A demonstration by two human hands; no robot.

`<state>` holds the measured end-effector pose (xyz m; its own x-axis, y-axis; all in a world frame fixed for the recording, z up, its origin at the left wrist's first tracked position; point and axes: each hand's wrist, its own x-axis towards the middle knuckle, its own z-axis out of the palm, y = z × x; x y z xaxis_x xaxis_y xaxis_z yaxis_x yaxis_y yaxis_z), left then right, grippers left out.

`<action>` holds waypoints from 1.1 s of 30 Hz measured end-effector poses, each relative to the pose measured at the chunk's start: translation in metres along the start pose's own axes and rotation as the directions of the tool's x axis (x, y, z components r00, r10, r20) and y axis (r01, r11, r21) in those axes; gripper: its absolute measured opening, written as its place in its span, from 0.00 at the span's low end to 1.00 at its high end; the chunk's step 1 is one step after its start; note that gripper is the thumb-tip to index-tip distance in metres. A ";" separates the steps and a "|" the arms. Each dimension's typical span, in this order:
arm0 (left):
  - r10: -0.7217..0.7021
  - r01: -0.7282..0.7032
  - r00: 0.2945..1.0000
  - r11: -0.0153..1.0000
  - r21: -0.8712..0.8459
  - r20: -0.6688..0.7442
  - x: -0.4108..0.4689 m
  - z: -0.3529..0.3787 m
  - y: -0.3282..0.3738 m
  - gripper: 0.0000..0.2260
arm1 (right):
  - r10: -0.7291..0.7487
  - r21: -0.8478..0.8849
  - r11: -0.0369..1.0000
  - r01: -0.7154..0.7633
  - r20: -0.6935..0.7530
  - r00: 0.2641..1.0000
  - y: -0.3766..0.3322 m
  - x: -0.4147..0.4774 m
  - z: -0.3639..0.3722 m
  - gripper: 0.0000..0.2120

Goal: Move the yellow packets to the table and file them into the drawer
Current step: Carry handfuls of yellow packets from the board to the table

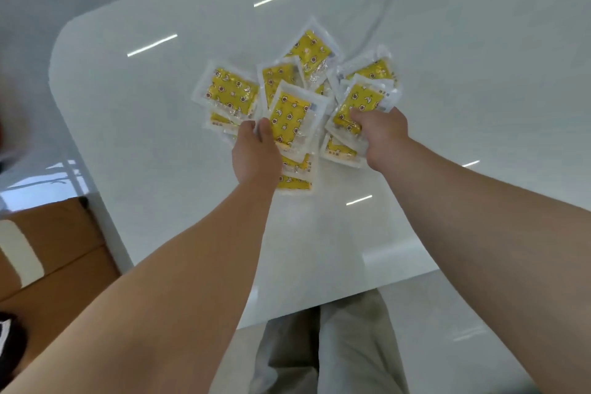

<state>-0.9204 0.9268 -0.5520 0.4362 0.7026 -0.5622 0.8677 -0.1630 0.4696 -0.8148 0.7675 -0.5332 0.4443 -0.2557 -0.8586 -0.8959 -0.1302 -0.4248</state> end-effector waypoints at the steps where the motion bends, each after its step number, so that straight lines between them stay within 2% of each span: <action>1: -0.007 0.007 1.000 1.000 0.019 0.008 0.000 0.001 -0.002 0.15 | 0.010 -0.009 1.000 -0.010 -0.015 1.000 0.002 0.002 0.001 0.11; 2: -0.014 0.013 1.000 0.999 0.035 0.019 0.000 0.002 -0.003 0.16 | 0.010 -0.037 0.999 -0.011 -0.033 0.999 0.002 0.003 0.002 0.12; 4: -0.019 0.017 0.999 0.998 0.062 0.039 -0.002 0.002 -0.002 0.15 | -0.015 -0.154 0.988 0.007 -0.051 0.999 0.000 0.004 0.006 0.31; 5: -0.021 0.018 0.999 0.997 0.073 0.046 -0.004 0.001 -0.001 0.15 | -0.043 -0.240 0.970 0.027 -0.058 0.997 -0.001 0.003 0.007 0.37; 6: -0.024 0.020 0.998 0.996 0.083 0.051 -0.006 0.000 0.001 0.15 | -0.067 -0.318 0.947 0.043 -0.067 0.995 -0.002 0.002 0.007 0.38; 10: -0.069 0.062 0.996 0.993 0.100 0.062 -0.017 -0.005 0.008 0.20 | -0.033 -0.487 0.873 -0.018 -0.096 0.995 0.000 -0.008 0.004 0.39; 14: -0.114 0.100 0.991 0.979 0.177 0.066 -0.042 -0.028 0.018 0.24 | 0.016 -0.628 0.772 -0.092 -0.125 0.992 0.005 -0.032 -0.010 0.35; 17: -0.157 0.140 0.983 0.978 0.155 0.101 -0.073 -0.062 0.031 0.22 | 0.037 -0.617 0.781 -0.097 -0.109 0.993 0.002 -0.069 -0.023 0.31; 19: -0.142 0.127 0.982 0.984 0.123 0.120 -0.096 -0.091 0.036 0.20 | 0.017 -0.580 0.813 -0.049 -0.061 0.998 -0.003 -0.100 -0.031 0.30; 23: -0.163 0.168 0.972 0.986 -0.013 0.172 -0.159 -0.154 0.042 0.16 | -0.018 -0.494 0.869 0.033 0.035 0.999 -0.013 -0.179 -0.049 0.27; 26: -0.233 0.281 0.940 0.943 -0.180 0.250 -0.210 -0.200 0.047 0.17 | -0.025 -0.420 0.905 0.067 0.103 0.994 -0.018 -0.240 -0.061 0.29; 30: -0.343 0.470 0.876 0.767 -0.438 0.339 -0.276 -0.249 0.041 0.17 | -0.027 -0.386 0.915 0.119 0.236 0.971 -0.008 -0.302 -0.070 0.29; 33: -0.395 0.479 0.873 0.589 -0.652 0.285 -0.327 -0.280 0.020 0.15 | -0.017 -0.421 0.885 0.199 0.397 0.917 0.007 -0.344 -0.066 0.26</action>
<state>-1.1127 0.8880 -0.1683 0.1058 0.4808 -0.8704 0.5642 0.6917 0.4508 -0.9733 0.7909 -0.2215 0.4216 0.1484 -0.8946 -0.7031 -0.5694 -0.4258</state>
